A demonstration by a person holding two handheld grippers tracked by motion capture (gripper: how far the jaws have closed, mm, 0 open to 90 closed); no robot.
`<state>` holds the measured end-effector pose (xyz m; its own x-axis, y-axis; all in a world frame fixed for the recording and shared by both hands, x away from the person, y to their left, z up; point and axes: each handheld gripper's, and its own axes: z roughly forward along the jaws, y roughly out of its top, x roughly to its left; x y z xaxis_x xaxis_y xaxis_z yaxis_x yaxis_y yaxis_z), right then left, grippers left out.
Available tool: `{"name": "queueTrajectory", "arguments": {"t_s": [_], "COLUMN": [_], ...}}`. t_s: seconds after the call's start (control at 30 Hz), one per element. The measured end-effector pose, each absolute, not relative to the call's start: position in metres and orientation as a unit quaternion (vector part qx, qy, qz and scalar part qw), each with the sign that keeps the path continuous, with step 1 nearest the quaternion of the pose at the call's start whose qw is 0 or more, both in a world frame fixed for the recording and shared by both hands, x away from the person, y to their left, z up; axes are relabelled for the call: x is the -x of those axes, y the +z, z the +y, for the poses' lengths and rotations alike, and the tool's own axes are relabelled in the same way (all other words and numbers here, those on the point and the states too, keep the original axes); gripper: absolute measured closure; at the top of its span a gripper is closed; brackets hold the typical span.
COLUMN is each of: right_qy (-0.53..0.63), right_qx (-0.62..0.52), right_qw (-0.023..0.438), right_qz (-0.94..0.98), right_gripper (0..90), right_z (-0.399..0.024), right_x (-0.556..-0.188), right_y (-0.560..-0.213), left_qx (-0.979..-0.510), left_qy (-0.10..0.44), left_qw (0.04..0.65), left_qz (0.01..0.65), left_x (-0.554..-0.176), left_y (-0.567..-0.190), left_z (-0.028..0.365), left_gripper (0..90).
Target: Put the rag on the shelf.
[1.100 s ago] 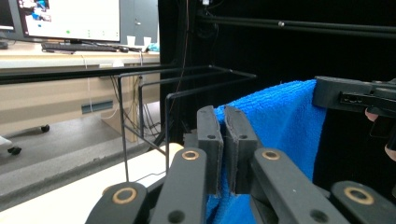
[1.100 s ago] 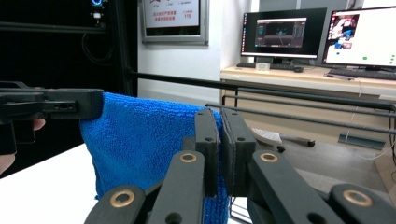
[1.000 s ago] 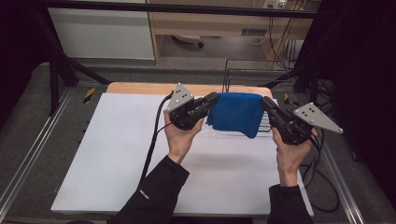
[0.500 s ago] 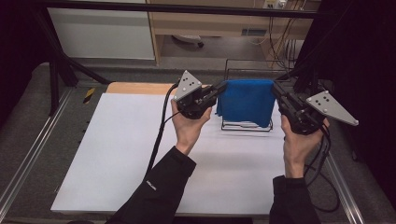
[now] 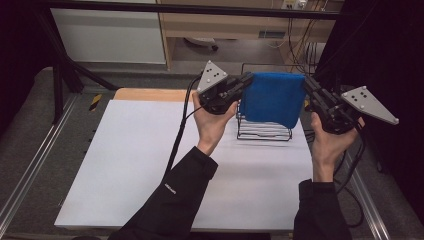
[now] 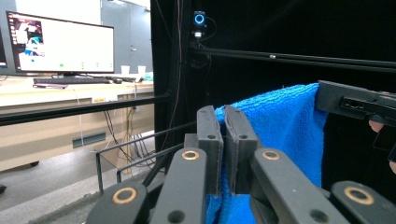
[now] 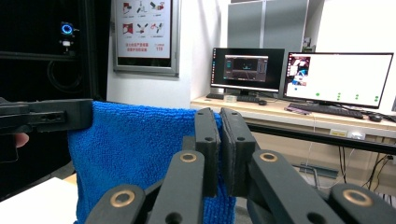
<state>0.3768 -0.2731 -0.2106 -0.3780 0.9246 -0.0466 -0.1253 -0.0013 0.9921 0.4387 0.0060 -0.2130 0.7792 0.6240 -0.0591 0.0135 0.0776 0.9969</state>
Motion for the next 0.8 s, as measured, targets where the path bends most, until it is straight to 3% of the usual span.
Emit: {"name": "queueTrajectory", "arguments": {"t_s": [0.8], "right_qy": [0.615], "right_qx": [-0.364], "right_qw": [0.447], "right_qz": [0.538], "right_gripper": [86.8], "right_z": [-0.294], "right_x": [-0.407], "right_y": [-0.173], "left_qx": [-0.629], "left_qy": [0.235], "left_qw": [0.698], "left_qz": [0.247], "left_x": [-0.469], "left_y": [-0.175], "left_z": [-0.022], "left_gripper": [85.9]}}
